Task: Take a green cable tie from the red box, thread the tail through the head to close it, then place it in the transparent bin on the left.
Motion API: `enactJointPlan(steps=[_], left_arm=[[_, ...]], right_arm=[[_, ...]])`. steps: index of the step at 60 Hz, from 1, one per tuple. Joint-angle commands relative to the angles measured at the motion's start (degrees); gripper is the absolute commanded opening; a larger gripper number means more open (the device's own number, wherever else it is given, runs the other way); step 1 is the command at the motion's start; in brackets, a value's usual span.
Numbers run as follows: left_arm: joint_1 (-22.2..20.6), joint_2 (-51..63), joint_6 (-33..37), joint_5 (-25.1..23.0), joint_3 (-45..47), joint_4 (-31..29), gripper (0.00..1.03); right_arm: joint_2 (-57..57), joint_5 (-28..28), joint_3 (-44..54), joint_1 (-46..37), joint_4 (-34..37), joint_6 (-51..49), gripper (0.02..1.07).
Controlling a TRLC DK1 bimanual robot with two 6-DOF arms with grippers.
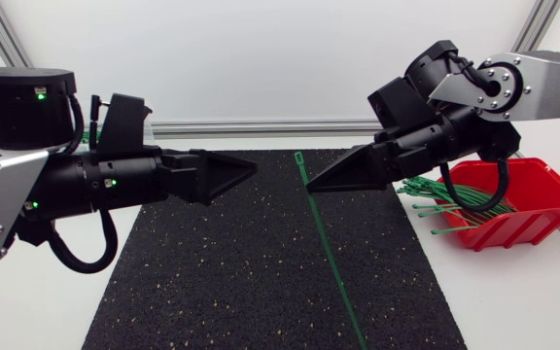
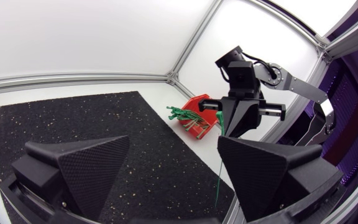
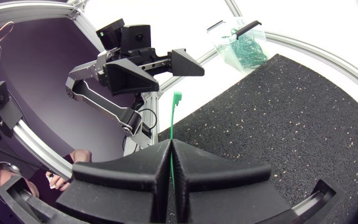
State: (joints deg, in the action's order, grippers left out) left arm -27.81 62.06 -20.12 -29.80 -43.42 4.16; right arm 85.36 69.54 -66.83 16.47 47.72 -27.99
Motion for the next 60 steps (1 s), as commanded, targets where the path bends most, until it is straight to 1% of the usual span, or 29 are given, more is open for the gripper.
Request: enactJointPlan(steps=[1, 7, 10, 22, 28, 34, 46, 51, 55, 60], left_arm=[[-1.81, 1.13, -3.44, -0.87, -2.90, 2.16, 0.99], [-3.56, 1.22, -4.31, -1.14, -3.95, 2.34, 0.99], [-3.65, 1.31, -5.19, -3.07, -4.57, 2.25, 0.99], [-4.18, 2.45, -5.54, -5.97, -6.33, 2.60, 0.99], [-4.18, 5.17, -5.46, -9.75, -7.38, 3.57, 0.99], [-4.18, 7.37, -4.67, -11.77, -8.09, 4.71, 0.99], [-5.06, 9.22, -2.12, -11.86, -9.58, 4.89, 0.99], [-4.71, 9.57, -2.03, -12.30, -10.02, 4.89, 0.96], [-4.62, 10.27, -2.03, -13.35, -10.81, 4.89, 0.91], [-4.36, 11.41, -2.12, -13.35, -11.51, 4.89, 0.84]], right_arm=[[1.03, 1.92, 0.38, -0.39, -0.09, 2.06, 0.08], [0.68, 3.68, -0.32, -0.39, -0.09, 3.03, 0.08], [0.68, 4.64, -0.67, -0.21, 0.00, 3.47, 0.08], [0.86, 7.19, -1.90, 0.23, -0.70, 3.82, 0.08], [1.39, 7.72, -2.34, 0.32, -1.76, 3.82, 0.08], [2.00, 7.81, -2.69, 0.32, -2.81, 3.82, 0.08], [3.14, 7.89, -3.13, 0.32, -4.31, 3.82, 0.08], [3.32, 7.98, -3.13, 0.58, -4.83, 3.82, 0.08], [3.41, 8.07, -3.22, 0.85, -5.27, 3.82, 0.08], [3.85, 8.07, -3.75, 0.93, -5.36, 3.82, 0.08]])
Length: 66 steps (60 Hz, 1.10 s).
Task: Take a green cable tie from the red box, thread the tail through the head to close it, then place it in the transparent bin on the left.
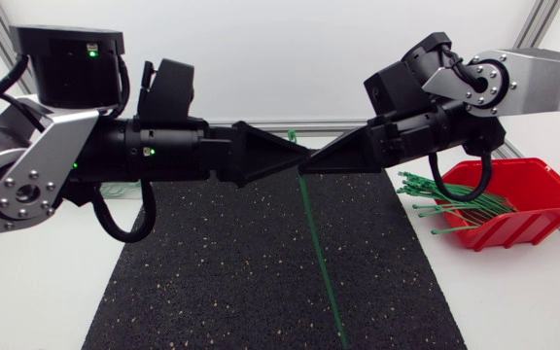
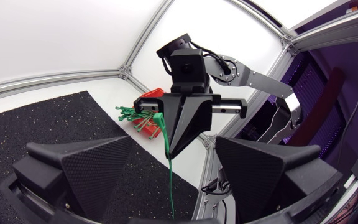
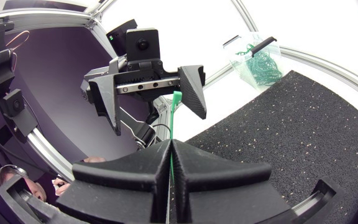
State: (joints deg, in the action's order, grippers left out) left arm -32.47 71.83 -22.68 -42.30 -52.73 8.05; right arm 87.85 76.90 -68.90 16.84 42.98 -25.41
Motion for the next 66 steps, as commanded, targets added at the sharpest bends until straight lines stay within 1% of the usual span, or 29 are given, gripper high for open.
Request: enactJointPlan(steps=[1, 4, 6, 9, 14, 17, 23, 27, 31, 34, 42, 49, 52, 55, 66], left_arm=[[0.30, 1.91, 0.53, -0.85, -2.29, 1.00, 0.82], [0.39, 2.61, 0.53, -0.85, -2.55, 1.00, 0.82], [0.39, 2.87, 0.53, -0.85, -2.55, 1.09, 0.80], [0.65, 3.14, 0.44, -0.85, -2.55, 1.35, 0.70], [1.27, 3.31, 0.35, -0.85, -2.64, 1.53, 0.60], [1.44, 3.40, 0.26, -0.85, -2.55, 1.53, 0.58], [1.79, 3.31, 0.09, -0.85, -2.38, 1.26, 0.57], [1.79, 3.14, -0.17, -0.85, -2.29, 1.26, 0.48], [1.79, 2.96, -0.26, -0.85, -2.20, 1.26, 0.42], [1.79, 2.96, -0.44, -0.85, -2.20, 1.17, 0.41], [1.79, 2.87, -0.70, -0.85, -2.20, 1.09, 0.33], [1.79, 2.79, -0.97, -0.85, -2.20, 0.73, 0.32], [1.88, 2.79, -1.05, -0.85, -2.20, 0.73, 0.27], [1.88, 2.79, -1.23, -0.76, -2.20, 0.73, 0.24], [1.79, 2.87, -1.41, -0.76, -2.29, 0.65, 0.24]], right_arm=[[1.35, 0.70, -1.76, 0.65, -0.62, 1.24, 0.08], [1.62, 0.79, -2.02, 0.74, -0.62, 1.24, 0.08], [1.71, 0.79, -2.11, 0.83, -0.62, 1.24, 0.08], [1.71, 0.79, -2.20, 0.83, -0.62, 1.24, 0.08], [1.71, 0.97, -2.29, 0.83, -0.71, 1.33, 0.08], [1.79, 0.97, -2.29, 0.83, -1.06, 1.59, 0.08], [2.23, 1.06, -2.29, 0.83, -1.15, 1.59, 0.08], [2.50, 1.06, -2.38, 0.83, -1.32, 1.59, 0.08], [2.76, 1.14, -2.46, 0.74, -1.32, 1.68, 0.08], [2.85, 1.14, -2.46, 0.83, -1.32, 1.59, 0.08], [3.11, 1.14, -2.55, 0.83, -1.32, 1.68, 0.08], [3.20, 1.14, -2.55, 0.83, -1.41, 1.68, 0.08], [3.20, 1.14, -2.55, 0.74, -1.50, 1.68, 0.08], [3.29, 1.14, -2.55, 0.74, -1.59, 1.68, 0.08], [3.29, 1.14, -2.38, 0.65, -1.85, 1.85, 0.08]])
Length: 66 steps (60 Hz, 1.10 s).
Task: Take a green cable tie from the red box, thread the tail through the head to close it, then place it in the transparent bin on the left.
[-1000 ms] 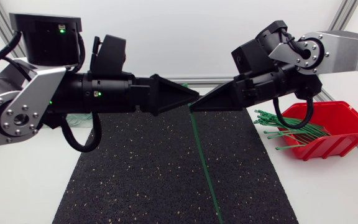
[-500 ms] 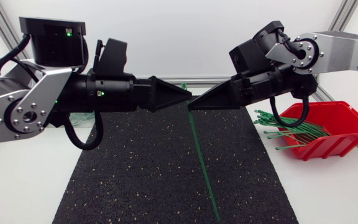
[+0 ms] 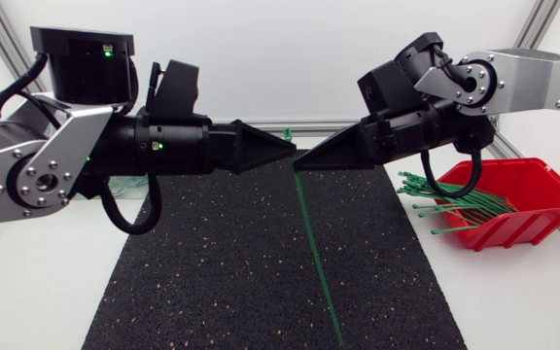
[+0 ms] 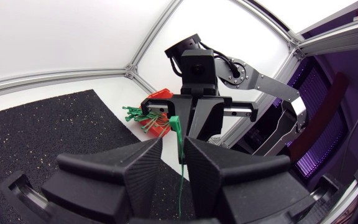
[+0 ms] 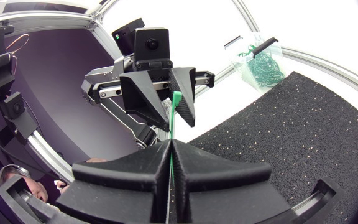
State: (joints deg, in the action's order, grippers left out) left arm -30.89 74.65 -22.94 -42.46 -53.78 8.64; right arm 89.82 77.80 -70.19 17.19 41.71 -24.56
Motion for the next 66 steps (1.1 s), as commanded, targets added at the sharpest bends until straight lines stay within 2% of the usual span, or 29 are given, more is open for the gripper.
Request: enactJointPlan(steps=[1, 4, 10, 17, 59, 61, 66], left_arm=[[0.22, 0.05, -1.23, -0.61, -1.24, -0.03, 0.24], [0.22, 0.05, -1.23, -0.52, -1.24, -0.03, 0.18], [0.22, -0.03, -1.41, -0.26, -1.33, -0.03, 0.15], [0.13, -0.03, -1.41, 0.45, -1.42, -0.12, 0.04], [-0.83, -0.12, -1.41, 1.06, -1.42, -0.73, 0.04], [-0.83, -0.03, -1.41, 1.24, -1.50, -0.82, 0.04], [-0.31, -0.30, -1.23, 1.24, -1.94, -1.53, 0.04]], right_arm=[[1.32, 0.25, -1.09, 0.30, -0.58, 1.00, 0.08], [1.32, 0.25, -1.00, 0.30, -0.58, 1.00, 0.08], [1.23, 0.25, -0.73, 0.39, -0.67, 1.00, 0.08], [1.23, 0.25, -0.29, 0.56, -1.02, 1.00, 0.08], [1.50, -1.42, 1.02, 3.29, -1.81, 1.00, 0.08], [1.50, -1.42, 1.29, 3.29, -1.99, 1.00, 0.10], [0.97, -2.39, 1.64, 3.29, -2.34, 1.00, 0.25]])
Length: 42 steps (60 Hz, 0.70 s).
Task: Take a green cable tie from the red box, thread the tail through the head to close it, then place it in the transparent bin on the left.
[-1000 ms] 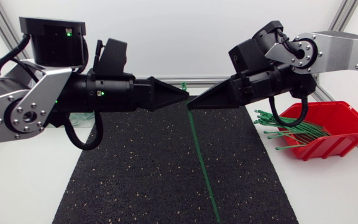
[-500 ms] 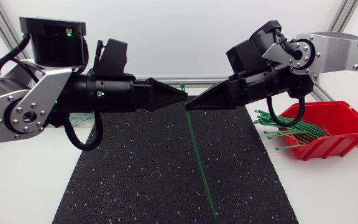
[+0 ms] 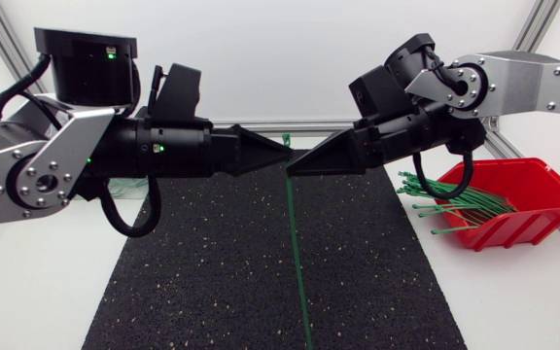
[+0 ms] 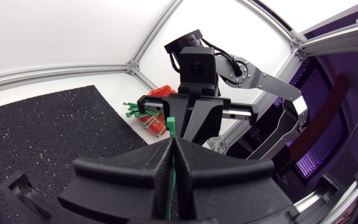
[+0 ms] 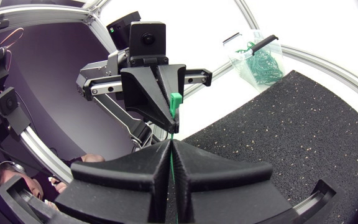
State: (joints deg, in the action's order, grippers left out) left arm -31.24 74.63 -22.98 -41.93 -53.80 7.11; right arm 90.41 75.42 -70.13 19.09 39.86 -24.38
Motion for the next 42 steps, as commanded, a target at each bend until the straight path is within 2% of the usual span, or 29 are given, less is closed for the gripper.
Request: enactJointPlan(steps=[1, 6, 17, 27, 28, 30, 42], left_arm=[[0.31, -0.36, -1.01, 0.71, -2.01, -0.17, 0.04], [1.89, -0.98, -0.13, 0.62, -2.27, -0.61, 0.04], [4.88, -1.33, 6.02, -1.66, -2.45, -3.69, 0.04], [7.34, -1.15, 10.85, -5.00, -2.27, -6.24, 0.04], [7.69, -1.15, 11.38, -5.53, -2.36, -6.76, 0.04], [8.13, -1.07, 12.08, -6.32, -2.27, -7.38, 0.04], [10.59, 1.22, 12.52, -14.23, -2.98, -10.28, 0.04]], right_arm=[[0.20, -0.36, 1.57, 1.39, -0.57, 0.83, 0.29], [-0.76, -3.17, 2.01, 1.21, -1.36, 0.83, 0.54], [-2.87, -10.20, 4.56, 0.95, -6.28, 0.56, 0.91], [-2.61, -13.02, 4.30, -0.11, -5.40, -1.63, 0.94], [-2.61, -13.19, 4.39, -0.11, -5.14, -2.60, 0.95], [-2.87, -13.10, 4.74, -0.20, -4.61, -4.97, 1.04], [-4.37, -14.60, 6.32, -0.11, -3.56, -10.34, 1.04]])
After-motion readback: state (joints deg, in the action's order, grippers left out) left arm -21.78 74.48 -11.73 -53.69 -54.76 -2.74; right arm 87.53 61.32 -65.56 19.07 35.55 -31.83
